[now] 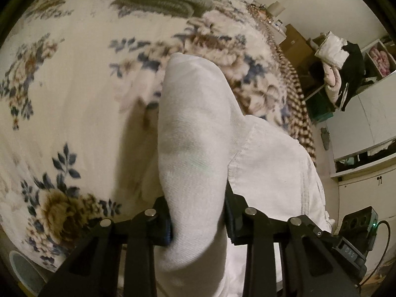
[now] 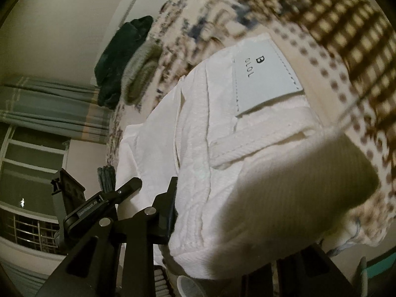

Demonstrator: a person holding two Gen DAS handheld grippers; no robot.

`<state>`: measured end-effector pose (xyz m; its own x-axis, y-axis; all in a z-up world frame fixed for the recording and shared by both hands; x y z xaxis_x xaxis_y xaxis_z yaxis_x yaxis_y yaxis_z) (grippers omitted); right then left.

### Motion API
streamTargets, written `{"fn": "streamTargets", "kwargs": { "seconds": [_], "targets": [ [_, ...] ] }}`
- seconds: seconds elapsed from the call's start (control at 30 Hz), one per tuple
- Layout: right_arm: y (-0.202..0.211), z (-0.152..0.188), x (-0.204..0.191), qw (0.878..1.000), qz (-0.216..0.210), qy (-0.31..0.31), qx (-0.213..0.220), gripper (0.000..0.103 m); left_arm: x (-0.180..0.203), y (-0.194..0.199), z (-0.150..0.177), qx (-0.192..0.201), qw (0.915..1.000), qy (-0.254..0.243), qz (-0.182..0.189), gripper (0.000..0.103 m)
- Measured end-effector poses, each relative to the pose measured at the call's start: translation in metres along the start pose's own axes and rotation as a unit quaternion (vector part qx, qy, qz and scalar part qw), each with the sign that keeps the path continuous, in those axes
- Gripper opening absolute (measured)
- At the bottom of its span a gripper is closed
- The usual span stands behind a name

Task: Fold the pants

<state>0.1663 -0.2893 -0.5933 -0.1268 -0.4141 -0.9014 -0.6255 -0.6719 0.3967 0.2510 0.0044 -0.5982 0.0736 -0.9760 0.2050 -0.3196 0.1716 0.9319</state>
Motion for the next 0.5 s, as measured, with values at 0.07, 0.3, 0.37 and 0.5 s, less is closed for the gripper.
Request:
{"fn": "streamTargets", "kwargs": {
  "seconds": [0.07,0.3,0.37,0.5],
  "targets": [
    [0.005,-0.013,-0.018,1.000,-0.006,0.004,0.003,0.030,0.006,0.011,-0.013,0.005,1.0000,0.001,0.003,0.029],
    [0.000,-0.065,-0.085,0.999,-0.016,0.038,0.009,0.030,0.012,0.048,-0.075,0.031,0.9994,0.007,0.015,0.029],
    [-0.011,-0.084,-0.107,0.999,-0.019,0.048,0.010,0.030,0.009,0.055,-0.103,0.039,0.9991,0.011,0.016,0.029],
    [-0.046,-0.118,-0.141,0.998,-0.024,0.062,0.013,0.030,-0.005,0.060,-0.156,0.052,0.9984,0.012,0.019,0.029]
  ]
}}
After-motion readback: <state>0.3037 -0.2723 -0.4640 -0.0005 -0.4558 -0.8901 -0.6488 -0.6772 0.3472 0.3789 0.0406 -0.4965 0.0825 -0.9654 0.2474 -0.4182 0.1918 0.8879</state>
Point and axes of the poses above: each gripper's, at about its wrist camera, not at the fingertips, and y roughly against the way its jaws point, x to its right, z to its underside, the point moved 10 cm from there along -y, roughly the way its jaws point, and after that the axes turned 13 degrees about -z, right-handed, at the moved point
